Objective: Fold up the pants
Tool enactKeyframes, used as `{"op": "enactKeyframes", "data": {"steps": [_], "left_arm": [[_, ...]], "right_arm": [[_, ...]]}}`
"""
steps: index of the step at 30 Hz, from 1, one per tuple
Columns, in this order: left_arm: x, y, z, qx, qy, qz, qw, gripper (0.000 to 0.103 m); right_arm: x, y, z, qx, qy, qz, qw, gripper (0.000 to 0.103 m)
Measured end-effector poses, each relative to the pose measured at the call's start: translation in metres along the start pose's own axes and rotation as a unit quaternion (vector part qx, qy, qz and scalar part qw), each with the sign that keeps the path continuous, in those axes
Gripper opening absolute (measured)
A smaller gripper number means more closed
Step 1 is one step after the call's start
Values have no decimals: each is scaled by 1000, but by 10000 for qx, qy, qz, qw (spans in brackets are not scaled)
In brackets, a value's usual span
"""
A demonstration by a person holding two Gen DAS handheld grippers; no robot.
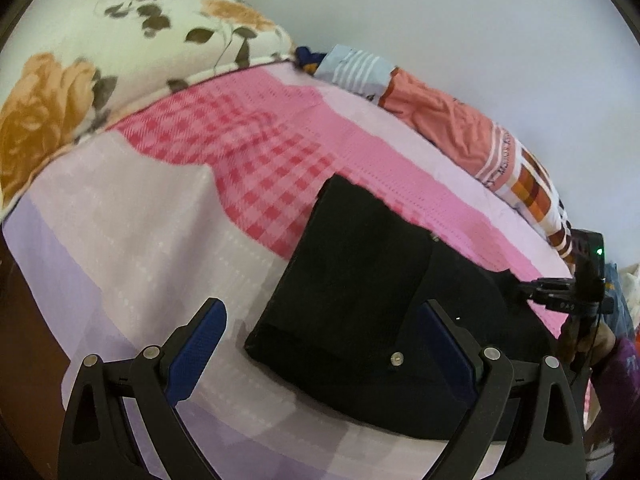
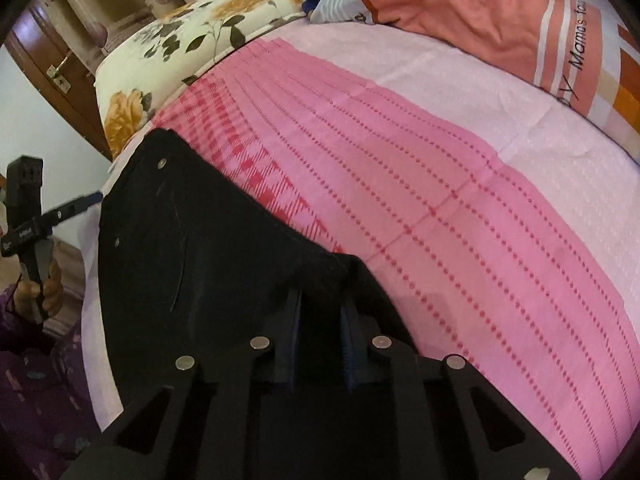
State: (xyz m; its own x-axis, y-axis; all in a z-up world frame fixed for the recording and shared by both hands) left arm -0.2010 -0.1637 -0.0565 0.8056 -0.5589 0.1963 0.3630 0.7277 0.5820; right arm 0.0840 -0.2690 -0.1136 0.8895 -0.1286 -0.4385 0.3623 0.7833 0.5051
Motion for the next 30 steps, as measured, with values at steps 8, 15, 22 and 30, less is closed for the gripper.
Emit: {"op": "enactKeyframes", "data": {"steps": [8,15,22,30], "left_arm": [[-14,-4,-9,-61,175,101,9998,96],[-24,-6,-18,-168,241,267,9992,96],[-27,0,-13,-50,274,315,9991,96],[-20,-4,-25,-205,365,29,9991,96]], "right_arm": [[30,7,2,763,-200,-593,9951,5],[39,5,4,1158,694,-1278,9826,18],[49,3,29,1592,641,-1680,9707,39],[70,-2,52,2063,492,-2116,9541,43]]}}
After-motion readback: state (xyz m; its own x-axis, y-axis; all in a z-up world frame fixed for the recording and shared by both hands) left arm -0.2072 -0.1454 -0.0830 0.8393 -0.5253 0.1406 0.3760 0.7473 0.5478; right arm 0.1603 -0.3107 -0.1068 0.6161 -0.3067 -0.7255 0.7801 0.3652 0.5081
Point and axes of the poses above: each gripper's, at about its wrist camera, not at the fingertips, and z roughly against the way its jaws point, x to its right, y to its top, the point moved 9 cm from there along -z, roughly the way its jaws point, and after that the axes turned 11 degrees about y, right-handed, at the moved point
